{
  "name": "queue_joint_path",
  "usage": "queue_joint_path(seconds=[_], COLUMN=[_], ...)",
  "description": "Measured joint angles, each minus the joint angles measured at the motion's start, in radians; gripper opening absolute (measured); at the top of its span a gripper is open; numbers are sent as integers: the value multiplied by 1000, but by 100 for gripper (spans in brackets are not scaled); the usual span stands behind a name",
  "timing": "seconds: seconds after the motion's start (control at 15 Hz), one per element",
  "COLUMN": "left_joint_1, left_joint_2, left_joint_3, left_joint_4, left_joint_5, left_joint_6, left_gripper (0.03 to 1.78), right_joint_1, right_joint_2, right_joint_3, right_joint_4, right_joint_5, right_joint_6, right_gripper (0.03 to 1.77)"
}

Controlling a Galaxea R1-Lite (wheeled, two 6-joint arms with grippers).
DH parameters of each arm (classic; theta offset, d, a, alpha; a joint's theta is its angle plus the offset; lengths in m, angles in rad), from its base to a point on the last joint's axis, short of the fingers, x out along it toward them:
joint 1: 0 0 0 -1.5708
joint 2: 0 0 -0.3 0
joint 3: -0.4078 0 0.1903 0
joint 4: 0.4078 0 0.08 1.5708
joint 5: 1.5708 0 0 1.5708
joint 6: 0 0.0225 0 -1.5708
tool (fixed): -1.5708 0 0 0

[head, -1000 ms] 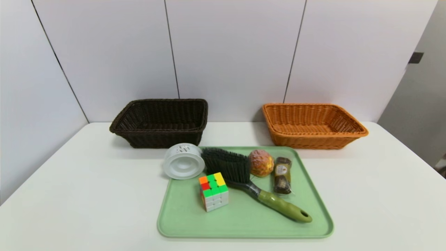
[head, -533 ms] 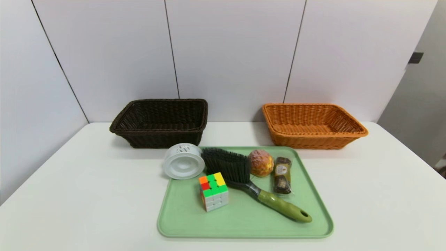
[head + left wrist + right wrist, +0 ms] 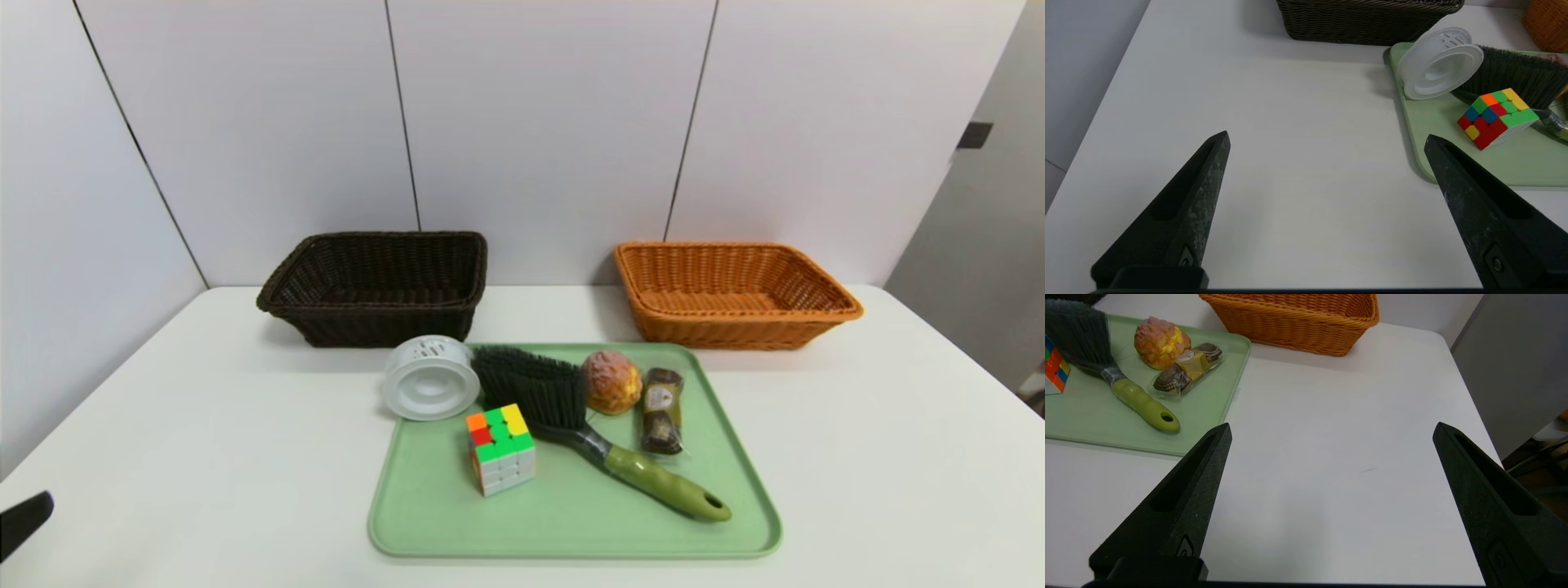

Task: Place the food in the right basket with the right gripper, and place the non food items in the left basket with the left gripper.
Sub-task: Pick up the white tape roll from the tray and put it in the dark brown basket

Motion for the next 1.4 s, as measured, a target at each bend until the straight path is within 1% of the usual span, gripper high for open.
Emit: queue_joint_path(seconds=[0.2,0.33,0.53,0.8,1.07,1.13,1.27,1.4], left_joint_1=[0,0,0,-5,-62,-78,-112,-155], left_joint_2=[188,319,480,624,695,713,751,777], left_joint_3=[-100,-166,-212,-237,-306,-331,-376,-410], left_joint_4=[-46,-67,-77,-79,-77,-76,-74,-69], left_joint_5=[-34,-40,-43,-46,-47,-47,-47,-46], left_joint_6=[5,7,7,7,9,10,11,11], left_gripper=[169,169,169,169,169,169,169,169], right_joint_1=[-6,-10,-11,-20,-17,0,60,131], right_joint_2=[124,208,350,591,843,891,956,996], right_joint_3=[-58,-113,-184,-305,-534,-590,-666,-713], right_joint_4=[-1,-1,-8,-10,-3,-4,-1,1], right_joint_5=[-1,-3,-4,2,12,26,97,120], right_joint_6=[1,14,43,47,45,45,43,43], right_gripper=[170,170,170,170,170,170,170,170])
